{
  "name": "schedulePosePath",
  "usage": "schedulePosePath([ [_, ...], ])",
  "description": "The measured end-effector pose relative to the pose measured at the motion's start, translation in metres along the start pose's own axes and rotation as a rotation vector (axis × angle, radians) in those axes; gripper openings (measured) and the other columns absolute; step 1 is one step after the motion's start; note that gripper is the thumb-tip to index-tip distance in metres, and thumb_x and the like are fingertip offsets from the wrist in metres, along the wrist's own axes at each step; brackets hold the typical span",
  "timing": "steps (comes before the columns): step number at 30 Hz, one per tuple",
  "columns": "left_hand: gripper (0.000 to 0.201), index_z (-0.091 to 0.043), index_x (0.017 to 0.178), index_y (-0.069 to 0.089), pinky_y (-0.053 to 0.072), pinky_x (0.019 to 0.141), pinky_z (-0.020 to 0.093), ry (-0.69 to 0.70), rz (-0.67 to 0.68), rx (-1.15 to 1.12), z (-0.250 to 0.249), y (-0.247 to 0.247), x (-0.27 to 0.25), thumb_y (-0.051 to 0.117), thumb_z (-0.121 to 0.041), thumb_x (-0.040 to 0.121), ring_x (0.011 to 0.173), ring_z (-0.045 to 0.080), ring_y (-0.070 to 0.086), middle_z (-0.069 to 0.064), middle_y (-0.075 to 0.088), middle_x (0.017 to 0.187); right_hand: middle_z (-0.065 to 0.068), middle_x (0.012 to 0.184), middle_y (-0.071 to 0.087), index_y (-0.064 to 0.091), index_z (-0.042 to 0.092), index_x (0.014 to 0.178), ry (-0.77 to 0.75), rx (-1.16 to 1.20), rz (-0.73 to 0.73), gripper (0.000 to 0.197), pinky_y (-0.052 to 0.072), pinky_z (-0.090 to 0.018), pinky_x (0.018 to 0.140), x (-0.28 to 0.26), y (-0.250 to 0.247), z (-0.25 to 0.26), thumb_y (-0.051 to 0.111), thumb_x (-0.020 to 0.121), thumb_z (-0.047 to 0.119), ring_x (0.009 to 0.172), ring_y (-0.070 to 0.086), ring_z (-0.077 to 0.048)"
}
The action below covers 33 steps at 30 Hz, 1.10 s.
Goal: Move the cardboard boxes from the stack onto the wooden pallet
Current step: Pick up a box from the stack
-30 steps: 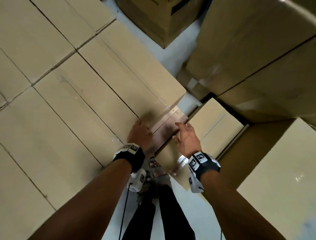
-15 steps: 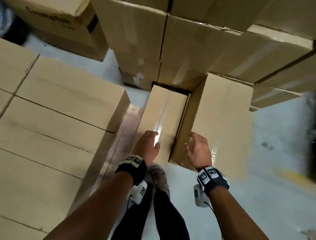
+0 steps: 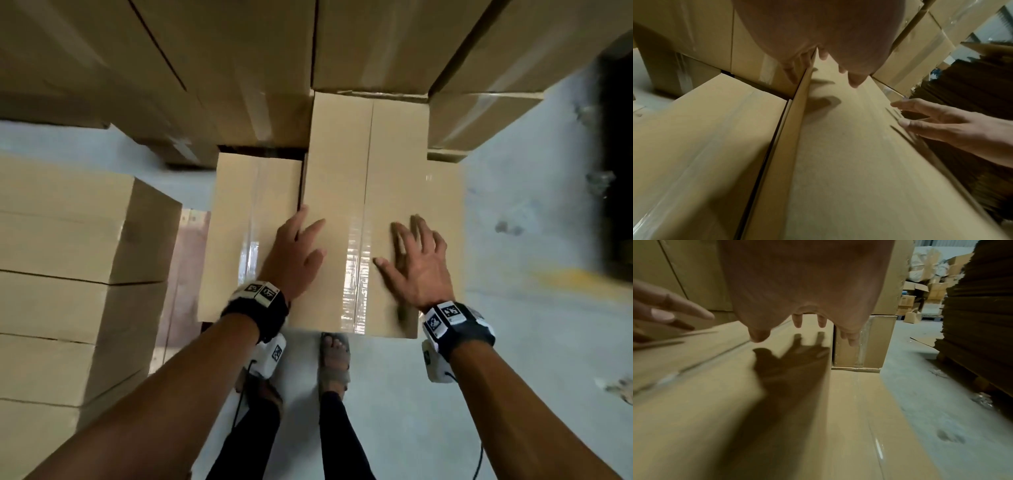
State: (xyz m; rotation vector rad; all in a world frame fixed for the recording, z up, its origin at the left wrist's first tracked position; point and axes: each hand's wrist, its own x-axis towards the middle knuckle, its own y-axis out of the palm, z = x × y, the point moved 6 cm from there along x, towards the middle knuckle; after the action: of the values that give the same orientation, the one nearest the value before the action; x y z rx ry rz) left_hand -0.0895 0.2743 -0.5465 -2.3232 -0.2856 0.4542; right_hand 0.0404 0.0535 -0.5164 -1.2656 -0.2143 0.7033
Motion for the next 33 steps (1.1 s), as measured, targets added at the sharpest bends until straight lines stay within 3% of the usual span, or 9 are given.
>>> schedulePosePath([
  [2,0.058,-0.021,0.156,0.043,0.023,0.124,0.051,0.053,-0.002,0.051,0.001,0.008,0.015,0.060,-0.031,0.102,0.157,0.035,0.014,0.007,0.012,0.174,-0.010,0.175,0.006,0.029,0.026,0.164,-0.017,0.011,0.070,0.079,0.023,-0.062,0.124,0.012,0.009,-0.018,0.056,0.100,0.063,0.148,0.004,-0.022],
  [4,0.060,-0.022,0.157,0.041,0.025,0.124,0.057,0.094,-0.009,0.081,0.006,0.017,0.026,0.061,-0.031,0.102,0.159,0.037,0.007,0.006,0.007,0.175,0.004,0.176,-0.006,0.022,0.033,0.165,-0.041,0.062,0.118,0.080,0.032,-0.065,0.118,0.024,0.019,-0.032,0.055,0.099,0.065,0.153,0.011,-0.038],
  [6,0.062,-0.025,0.160,0.037,0.026,0.123,0.050,0.110,-0.029,0.101,0.008,0.022,0.035,0.061,-0.031,0.103,0.161,0.033,0.001,0.000,0.004,0.175,0.014,0.174,-0.012,0.021,0.037,0.164,-0.076,0.119,0.107,0.079,0.043,-0.065,0.109,0.034,0.024,-0.041,0.056,0.099,0.064,0.151,0.023,-0.045],
  [9,0.066,-0.030,0.163,0.029,0.023,0.120,0.042,0.121,-0.026,0.101,0.007,0.028,0.045,0.059,-0.031,0.105,0.161,0.032,-0.006,-0.009,-0.002,0.175,0.013,0.175,-0.011,0.025,0.035,0.164,-0.157,0.193,0.054,0.078,0.043,-0.059,0.112,0.048,0.029,-0.042,0.059,0.099,0.060,0.147,0.033,-0.042],
  [16,0.075,-0.037,0.164,0.024,0.024,0.126,0.058,0.141,-0.019,0.161,0.020,0.035,0.068,0.064,-0.043,0.101,0.162,0.033,0.002,-0.010,-0.007,0.175,0.006,0.176,0.003,0.041,0.029,0.159,-0.156,0.320,-0.082,0.076,0.036,-0.051,0.119,0.063,0.038,-0.038,0.070,0.095,0.057,0.154,0.032,-0.030],
  [20,0.076,-0.035,0.164,0.027,0.024,0.126,0.058,0.154,-0.033,0.149,0.015,0.038,0.068,0.066,-0.043,0.099,0.161,0.035,0.004,-0.007,-0.006,0.175,-0.001,0.176,0.009,0.045,0.022,0.158,-0.182,0.373,-0.125,0.075,0.037,-0.052,0.120,0.061,0.037,-0.042,0.073,0.095,0.052,0.158,0.020,-0.010],
  [27,0.074,-0.029,0.162,0.034,0.025,0.126,0.053,0.167,-0.043,0.139,0.001,0.033,0.045,0.068,-0.043,0.098,0.160,0.036,0.015,-0.004,0.001,0.176,-0.002,0.176,0.011,0.048,0.019,0.156,-0.205,0.408,-0.083,0.077,0.041,-0.051,0.119,0.037,0.025,-0.040,0.078,0.092,0.050,0.156,0.032,-0.022],
  [31,0.073,-0.029,0.162,0.034,0.031,0.124,0.053,0.166,-0.045,0.152,-0.021,0.019,0.017,0.066,-0.048,0.099,0.159,0.036,0.019,-0.006,0.002,0.176,-0.002,0.176,0.013,0.050,0.018,0.155,-0.227,0.409,-0.089,0.075,0.040,-0.049,0.120,0.011,-0.003,-0.033,0.079,0.092,0.048,0.156,0.025,-0.008],
  [33,0.072,-0.030,0.162,0.034,0.038,0.121,0.054,0.152,-0.048,0.158,-0.039,0.004,-0.002,0.066,-0.047,0.099,0.159,0.038,0.016,-0.010,0.003,0.175,-0.001,0.176,0.014,0.050,0.018,0.154,-0.232,0.416,-0.084,0.074,0.039,-0.048,0.121,-0.003,-0.026,-0.027,0.079,0.092,0.047,0.157,0.026,-0.009],
])
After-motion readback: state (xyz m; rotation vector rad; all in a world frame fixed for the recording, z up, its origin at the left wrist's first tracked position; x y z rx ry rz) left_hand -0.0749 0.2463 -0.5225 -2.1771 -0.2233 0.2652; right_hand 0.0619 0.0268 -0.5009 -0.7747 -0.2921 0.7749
